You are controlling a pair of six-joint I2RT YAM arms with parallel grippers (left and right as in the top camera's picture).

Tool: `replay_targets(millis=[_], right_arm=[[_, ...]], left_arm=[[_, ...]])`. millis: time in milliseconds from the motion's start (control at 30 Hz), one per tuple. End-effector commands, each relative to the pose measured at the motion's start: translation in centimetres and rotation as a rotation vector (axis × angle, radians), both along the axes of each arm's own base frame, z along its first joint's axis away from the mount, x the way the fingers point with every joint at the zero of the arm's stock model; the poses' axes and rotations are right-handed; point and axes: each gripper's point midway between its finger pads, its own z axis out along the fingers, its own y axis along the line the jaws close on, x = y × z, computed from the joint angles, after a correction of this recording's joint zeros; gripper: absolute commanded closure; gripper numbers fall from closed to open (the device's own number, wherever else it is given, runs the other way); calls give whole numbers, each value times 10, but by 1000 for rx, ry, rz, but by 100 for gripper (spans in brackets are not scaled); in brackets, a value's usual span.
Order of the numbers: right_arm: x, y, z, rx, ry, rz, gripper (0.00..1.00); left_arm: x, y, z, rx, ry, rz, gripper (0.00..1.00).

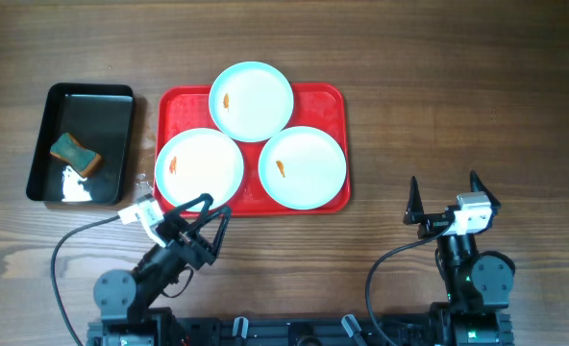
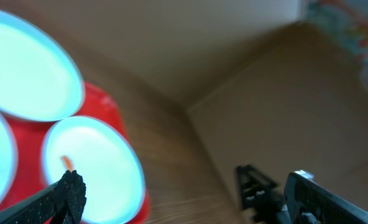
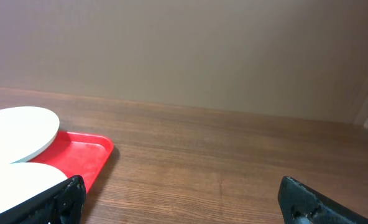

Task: Clean dirty plates on tray and stack at the side
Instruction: 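Reach the left gripper into the black tray and grasp the sponge, then dip and rub the sponge in the black tray's water with the left gripper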

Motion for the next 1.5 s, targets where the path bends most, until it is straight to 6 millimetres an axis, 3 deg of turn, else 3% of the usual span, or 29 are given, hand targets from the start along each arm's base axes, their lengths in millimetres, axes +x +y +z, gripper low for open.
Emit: replay_targets(millis=[0,133,200,300,367,433,500,600,700,767,833,1000,1033,1067,1133,1200,1267,1300,1333,1400,1433,1467], right_arm=[[-1,-1,2,-12,-12,-3,0],[-1,-1,2,-12,-12,-3,0],[-1,-1,2,-12,-12,-3,0],[-1,-1,2,-12,-12,-3,0],[-1,-1,2,-12,-12,-3,0],[-1,-1,2,-12,-12,-3,0],[-1,-1,2,-12,-12,-3,0],[-1,-1,2,-12,-12,-3,0],[-1,-1,2,-12,-12,-3,0],[-1,-1,2,-12,-12,-3,0],[-1,-1,2,-12,-12,-3,0],[-1,-1,2,-12,-12,-3,0],[-1,-1,2,-12,-12,-3,0],[-1,-1,2,-12,-12,-3,0],[-1,-1,2,-12,-12,-3,0],[-1,-1,2,-12,-12,-3,0],[-1,-1,2,-12,-12,-3,0],[-1,-1,2,-12,-12,-3,0],[-1,-1,2,-12,-12,-3,0],[-1,-1,2,-12,-12,-3,0],[-1,-1,2,-12,-12,-3,0],[-1,-1,2,-12,-12,-3,0]], left_arm=[[-8,0,48,-146,-87,-21,1],[17,50,71,-156,12,327,0],[32,71,79,63,103,465,0],[67,107,75,379,407,606,0],[97,150,72,621,663,753,0],[126,178,77,762,808,858,0],[156,194,67,851,883,912,0],[180,230,41,925,934,1047,0],[189,261,3,863,1034,1043,0],[197,277,-38,762,1110,915,0],[211,281,-73,710,1109,719,0],[197,322,-138,660,1249,721,1],[193,325,-149,660,1278,709,6],[187,326,-166,655,1323,691,19],[180,322,-189,648,1379,655,21],[176,320,-197,649,1399,642,23],[175,319,-199,648,1405,640,60],[176,320,-199,649,1402,643,83],[176,320,-199,649,1399,644,96],[176,320,-199,649,1399,644,96],[175,320,-199,648,1403,642,66],[174,319,-199,649,1406,640,0]])
